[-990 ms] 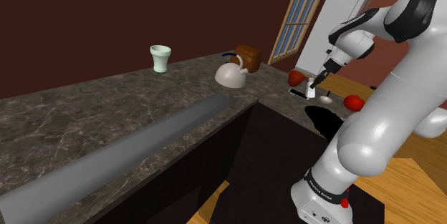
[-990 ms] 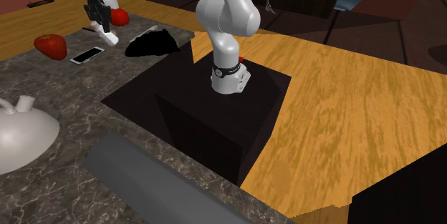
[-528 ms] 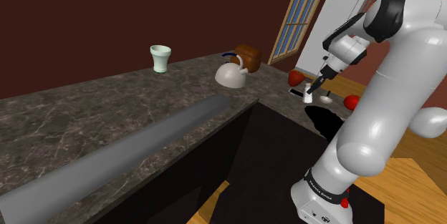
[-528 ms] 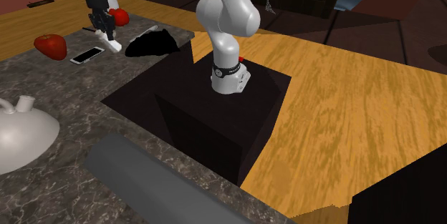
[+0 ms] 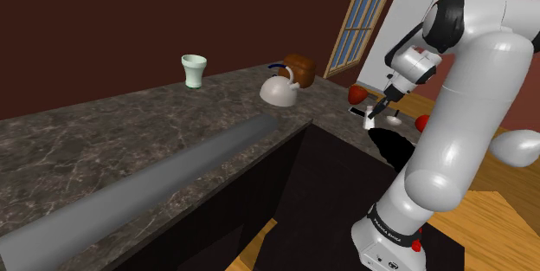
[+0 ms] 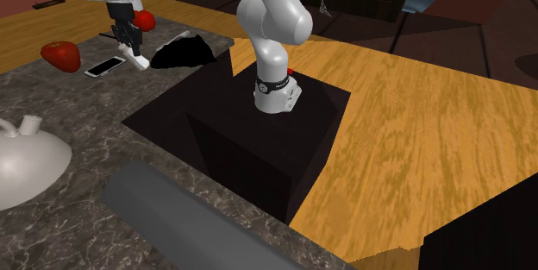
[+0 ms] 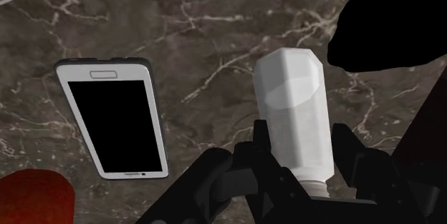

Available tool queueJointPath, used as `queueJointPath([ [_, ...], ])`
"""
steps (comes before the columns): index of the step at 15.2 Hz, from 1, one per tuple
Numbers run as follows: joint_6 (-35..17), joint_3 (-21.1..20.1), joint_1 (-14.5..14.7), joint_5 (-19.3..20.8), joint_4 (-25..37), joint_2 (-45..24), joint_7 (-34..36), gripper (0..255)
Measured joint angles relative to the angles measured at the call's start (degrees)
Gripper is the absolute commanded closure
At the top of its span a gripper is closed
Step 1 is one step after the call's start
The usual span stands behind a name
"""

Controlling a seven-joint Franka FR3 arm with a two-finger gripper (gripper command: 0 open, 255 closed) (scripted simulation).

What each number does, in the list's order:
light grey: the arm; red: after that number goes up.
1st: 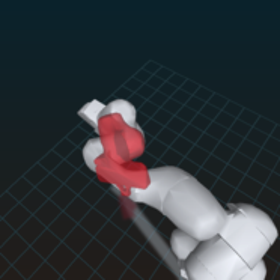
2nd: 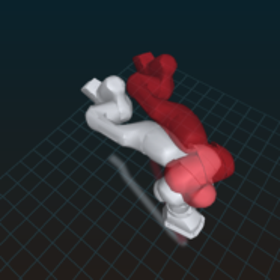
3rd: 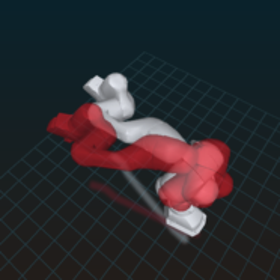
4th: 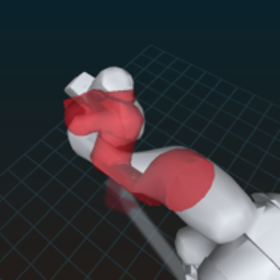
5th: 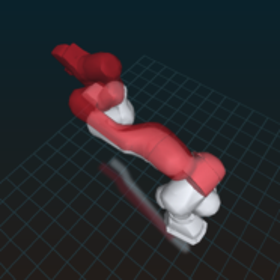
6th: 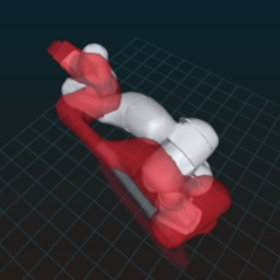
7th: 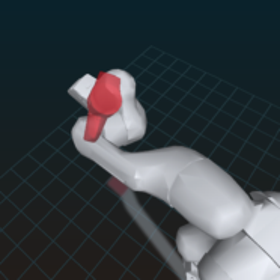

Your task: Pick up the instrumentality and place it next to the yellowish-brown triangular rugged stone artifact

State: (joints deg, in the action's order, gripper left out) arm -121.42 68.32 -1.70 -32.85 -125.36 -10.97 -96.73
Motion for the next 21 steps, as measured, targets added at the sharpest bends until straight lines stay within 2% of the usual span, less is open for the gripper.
queueJointPath([
  [3,-0.03,-0.07,-0.08,-0.13,-0.01,-0.11,-0.10,255],
  [4,-0.03,-0.08,-0.09,-0.14,-0.01,-0.11,-0.11,0],
  [10,-0.03,-0.08,-0.09,-0.15,-0.01,-0.12,-0.12,0],
  [12,1.26,1.27,0.58,2.04,1.01,1.49,1.13,0],
  [14,3.00,3.88,2.97,7.12,2.39,5.80,4.72,0],
  [15,3.35,4.28,3.20,8.17,2.65,6.59,5.32,0],
  [21,3.63,4.62,3.64,9.59,2.82,7.72,6.33,0],
])
